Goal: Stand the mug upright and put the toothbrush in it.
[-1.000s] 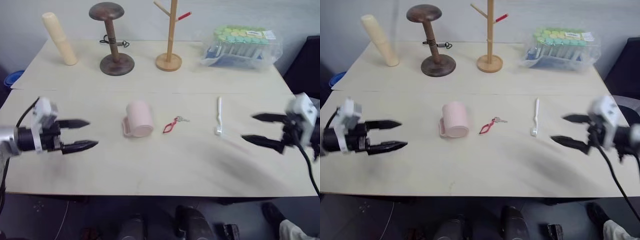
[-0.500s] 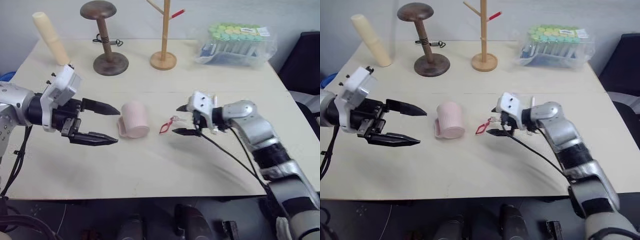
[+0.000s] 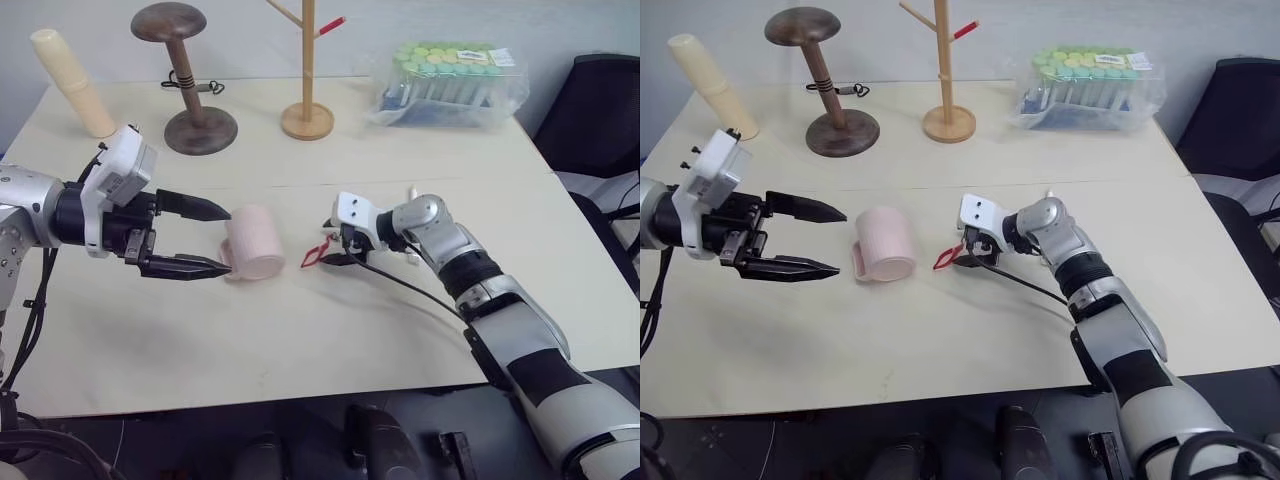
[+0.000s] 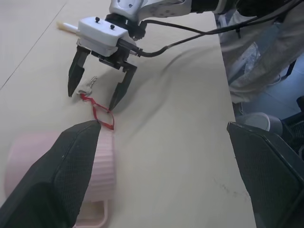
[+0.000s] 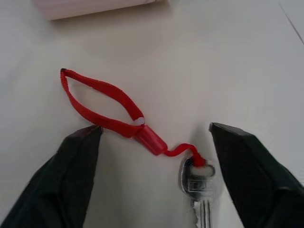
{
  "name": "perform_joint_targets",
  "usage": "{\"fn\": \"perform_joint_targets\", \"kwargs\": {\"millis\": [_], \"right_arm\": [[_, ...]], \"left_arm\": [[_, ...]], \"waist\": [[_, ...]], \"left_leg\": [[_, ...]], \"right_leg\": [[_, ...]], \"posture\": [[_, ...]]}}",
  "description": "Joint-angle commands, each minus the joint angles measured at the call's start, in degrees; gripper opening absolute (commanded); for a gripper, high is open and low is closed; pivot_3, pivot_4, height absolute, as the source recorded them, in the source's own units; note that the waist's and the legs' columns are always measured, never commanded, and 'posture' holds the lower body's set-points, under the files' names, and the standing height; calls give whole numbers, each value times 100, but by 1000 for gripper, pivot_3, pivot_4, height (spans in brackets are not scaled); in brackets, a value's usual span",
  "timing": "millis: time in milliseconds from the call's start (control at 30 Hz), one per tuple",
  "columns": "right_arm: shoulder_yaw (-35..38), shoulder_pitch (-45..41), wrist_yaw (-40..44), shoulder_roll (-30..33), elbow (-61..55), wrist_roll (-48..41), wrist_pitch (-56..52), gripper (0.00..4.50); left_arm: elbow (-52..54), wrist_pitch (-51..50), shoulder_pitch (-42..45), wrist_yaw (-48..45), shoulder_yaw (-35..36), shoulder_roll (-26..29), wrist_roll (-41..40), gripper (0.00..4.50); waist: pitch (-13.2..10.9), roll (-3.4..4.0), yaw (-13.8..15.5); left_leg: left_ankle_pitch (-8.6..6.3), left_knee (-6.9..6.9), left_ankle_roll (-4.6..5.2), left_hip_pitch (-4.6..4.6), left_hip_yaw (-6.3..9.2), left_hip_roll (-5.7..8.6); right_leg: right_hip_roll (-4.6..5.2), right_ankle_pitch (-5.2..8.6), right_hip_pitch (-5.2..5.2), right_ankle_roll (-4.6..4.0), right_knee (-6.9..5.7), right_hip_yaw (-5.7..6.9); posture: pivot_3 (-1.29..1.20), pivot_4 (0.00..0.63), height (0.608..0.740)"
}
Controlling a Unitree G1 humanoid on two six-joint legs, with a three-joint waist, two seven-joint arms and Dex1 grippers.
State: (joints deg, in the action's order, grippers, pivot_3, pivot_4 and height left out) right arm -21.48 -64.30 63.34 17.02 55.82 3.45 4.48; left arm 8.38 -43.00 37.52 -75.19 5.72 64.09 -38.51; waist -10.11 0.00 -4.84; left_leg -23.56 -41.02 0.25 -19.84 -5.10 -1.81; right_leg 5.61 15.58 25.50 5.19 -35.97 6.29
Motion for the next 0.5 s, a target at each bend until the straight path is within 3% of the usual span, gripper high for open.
{"fn": "perform_joint_targets", "kwargs": {"millis": [33,300,500], "right_arm": [[62,111,165,9,45,113,14,2555],[190,280,313,4,-191,93,-130,11],[509,795,152,284,-1300,-93,-814,11]], "left_arm": [[120,53,-10,53,205,12,-27,4500],[114,68,34,107,145,-55,-16,4500],[123,-47,218,108,48,-221,-125,4500]], "waist": [[0,0,7],[0,0,11],[0,0,34]], "left_leg": [[0,-1,0,0,2,0],[0,-3,0,-1,5,1],[0,-4,0,-3,8,2]], "right_leg": [[1,0,-1,0,-1,0],[4,0,-3,0,-2,0],[4,0,-3,0,-2,0]], "posture": [[0,150,740],[0,150,740],[0,150,740]]}}
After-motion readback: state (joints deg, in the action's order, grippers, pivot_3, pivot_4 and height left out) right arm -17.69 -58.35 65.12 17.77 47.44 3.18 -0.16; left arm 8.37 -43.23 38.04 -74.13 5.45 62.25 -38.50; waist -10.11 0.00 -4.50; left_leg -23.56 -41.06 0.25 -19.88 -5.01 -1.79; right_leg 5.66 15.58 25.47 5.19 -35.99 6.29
